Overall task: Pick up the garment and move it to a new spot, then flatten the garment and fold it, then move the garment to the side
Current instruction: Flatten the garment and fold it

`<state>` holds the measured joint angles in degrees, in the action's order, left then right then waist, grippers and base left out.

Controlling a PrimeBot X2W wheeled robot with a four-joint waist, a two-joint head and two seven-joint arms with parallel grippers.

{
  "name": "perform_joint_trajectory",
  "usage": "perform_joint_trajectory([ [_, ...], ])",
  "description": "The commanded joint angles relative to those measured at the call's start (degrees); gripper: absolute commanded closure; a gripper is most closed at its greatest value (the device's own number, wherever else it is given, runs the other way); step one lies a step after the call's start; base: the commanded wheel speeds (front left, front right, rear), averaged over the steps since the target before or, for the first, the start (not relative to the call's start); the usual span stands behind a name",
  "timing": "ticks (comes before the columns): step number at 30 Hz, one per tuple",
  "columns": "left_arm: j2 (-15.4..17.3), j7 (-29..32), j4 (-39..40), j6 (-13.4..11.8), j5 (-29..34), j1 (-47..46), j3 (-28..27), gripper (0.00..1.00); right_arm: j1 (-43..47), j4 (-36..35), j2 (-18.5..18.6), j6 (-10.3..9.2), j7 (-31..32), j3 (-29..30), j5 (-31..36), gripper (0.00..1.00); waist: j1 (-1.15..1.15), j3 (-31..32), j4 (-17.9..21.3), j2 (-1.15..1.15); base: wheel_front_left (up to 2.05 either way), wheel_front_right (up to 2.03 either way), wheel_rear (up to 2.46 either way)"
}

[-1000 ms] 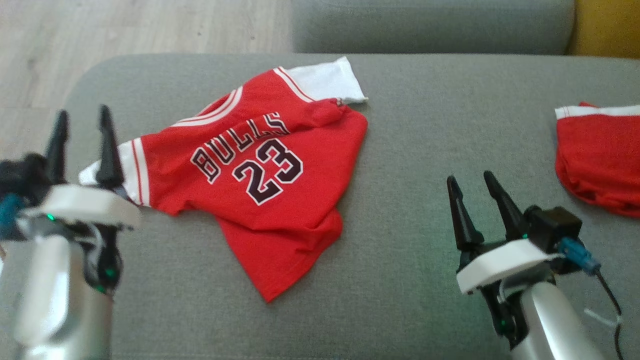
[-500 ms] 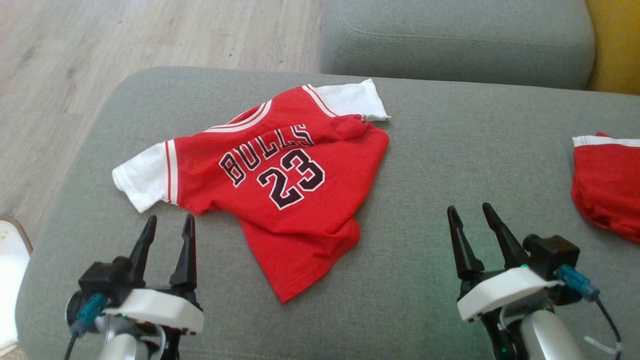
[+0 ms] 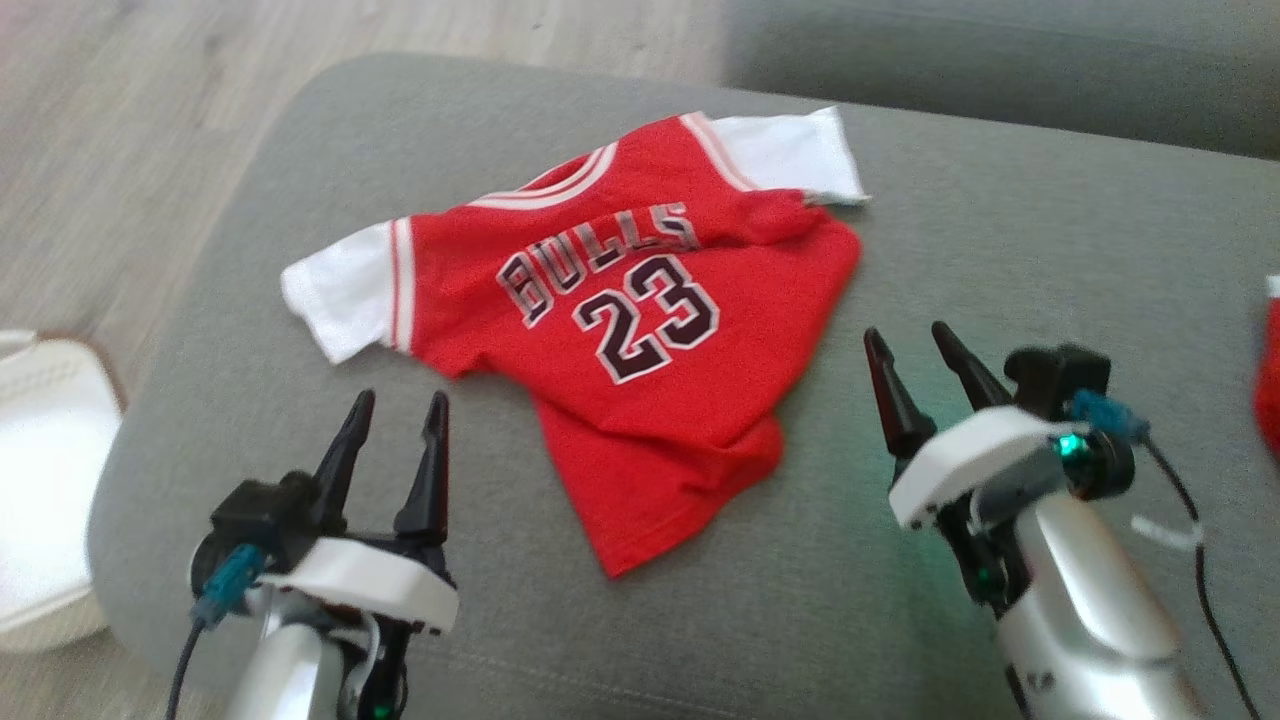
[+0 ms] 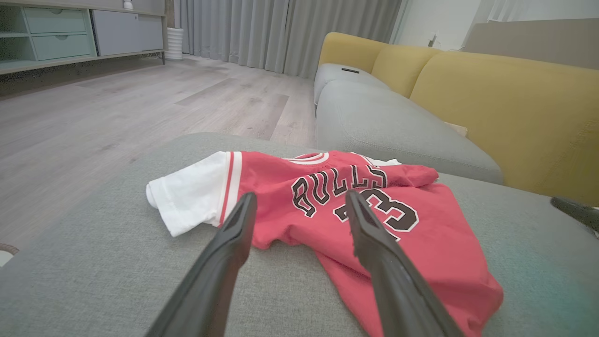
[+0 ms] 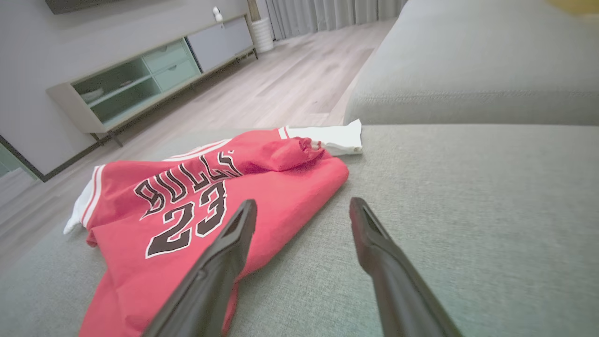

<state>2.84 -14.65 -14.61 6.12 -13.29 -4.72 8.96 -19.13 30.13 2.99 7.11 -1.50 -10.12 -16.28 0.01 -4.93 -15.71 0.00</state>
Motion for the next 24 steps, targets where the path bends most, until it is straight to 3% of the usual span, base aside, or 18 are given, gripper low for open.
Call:
perform_joint_trajectory([
  [1, 0.1, -0.35, 1.45, 0.14, -0.37, -3.34, -0.98, 0.0, -3.62, 0.88, -0.12, 0.37, 0.64, -1.2, -1.73, 0.0, -0.01, -2.22, -2.95, 0.0, 0.0, 0.0, 0.0],
  [6, 0.06, -0.35, 1.12, -0.48, -2.63, -4.61, 1.4, 0.0, -10.29, 10.76, -0.12, 0.37, 3.71, -0.23, -6.35, 0.0, -0.01, -4.1, -6.24, 0.0, 0.0, 0.0, 0.0],
  [14, 0.05, -0.35, 0.86, -1.43, -4.15, -5.26, 3.21, 0.0, -18.04, 23.27, -0.12, 0.37, 4.94, -0.7, -5.92, 0.0, -0.01, -5.24, -8.8, 0.0, 0.0, 0.0, 0.0],
  [16, 0.05, -0.35, 0.86, -1.68, -4.43, -5.32, 3.54, 0.0, -19.13, 25.1, -0.12, 0.37, 4.57, -1.38, -6.47, 1.0, -0.01, -5.29, -9.0, 0.0, 0.0, 0.0, 0.0],
  [24, 0.04, -0.35, 1.08, -2.42, -5.03, -5.2, 3.62, 0.0, -21.89, 30.04, 0.54, 0.37, -0.71, -2.97, -2.22, 1.0, -0.01, -4.64, -7.75, 0.0, 0.0, 0.0, 0.0],
])
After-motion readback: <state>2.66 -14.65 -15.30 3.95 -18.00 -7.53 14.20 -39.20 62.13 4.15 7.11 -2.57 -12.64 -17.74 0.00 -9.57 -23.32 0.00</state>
